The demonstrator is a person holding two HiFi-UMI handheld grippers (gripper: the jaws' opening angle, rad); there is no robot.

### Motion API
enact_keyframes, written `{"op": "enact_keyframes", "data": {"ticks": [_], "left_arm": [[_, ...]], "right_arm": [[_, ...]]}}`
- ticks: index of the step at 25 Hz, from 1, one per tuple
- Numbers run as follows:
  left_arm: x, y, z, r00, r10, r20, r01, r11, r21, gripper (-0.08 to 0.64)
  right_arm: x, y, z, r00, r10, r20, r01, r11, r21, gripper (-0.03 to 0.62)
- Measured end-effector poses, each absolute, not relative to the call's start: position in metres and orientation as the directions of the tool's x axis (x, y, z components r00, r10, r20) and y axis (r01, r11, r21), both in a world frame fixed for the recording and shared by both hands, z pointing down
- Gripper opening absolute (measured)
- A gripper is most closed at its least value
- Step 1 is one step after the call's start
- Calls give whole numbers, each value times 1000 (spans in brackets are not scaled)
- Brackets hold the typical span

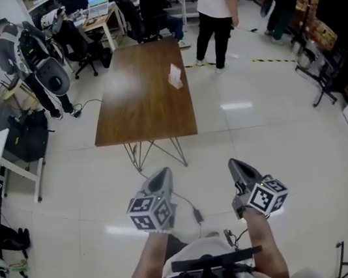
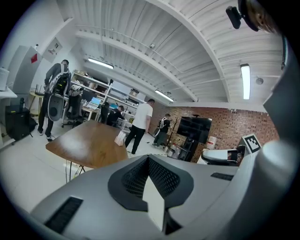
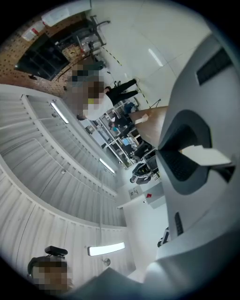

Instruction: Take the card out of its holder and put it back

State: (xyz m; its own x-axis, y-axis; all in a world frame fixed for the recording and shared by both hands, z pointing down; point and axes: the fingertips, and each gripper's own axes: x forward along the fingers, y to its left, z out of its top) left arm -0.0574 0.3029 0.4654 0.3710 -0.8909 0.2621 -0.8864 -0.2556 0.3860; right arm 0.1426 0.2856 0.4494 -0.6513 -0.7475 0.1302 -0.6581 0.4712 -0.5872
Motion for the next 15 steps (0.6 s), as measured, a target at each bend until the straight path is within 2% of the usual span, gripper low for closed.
{"op": "enact_keyframes", "data": {"ticks": [15], "left_arm": [[-25, 346, 500, 326, -875, 359, -905, -179, 386, 0]], "right_arm": [[190, 307, 490, -681, -714, 165, -611, 429, -665, 8]]}}
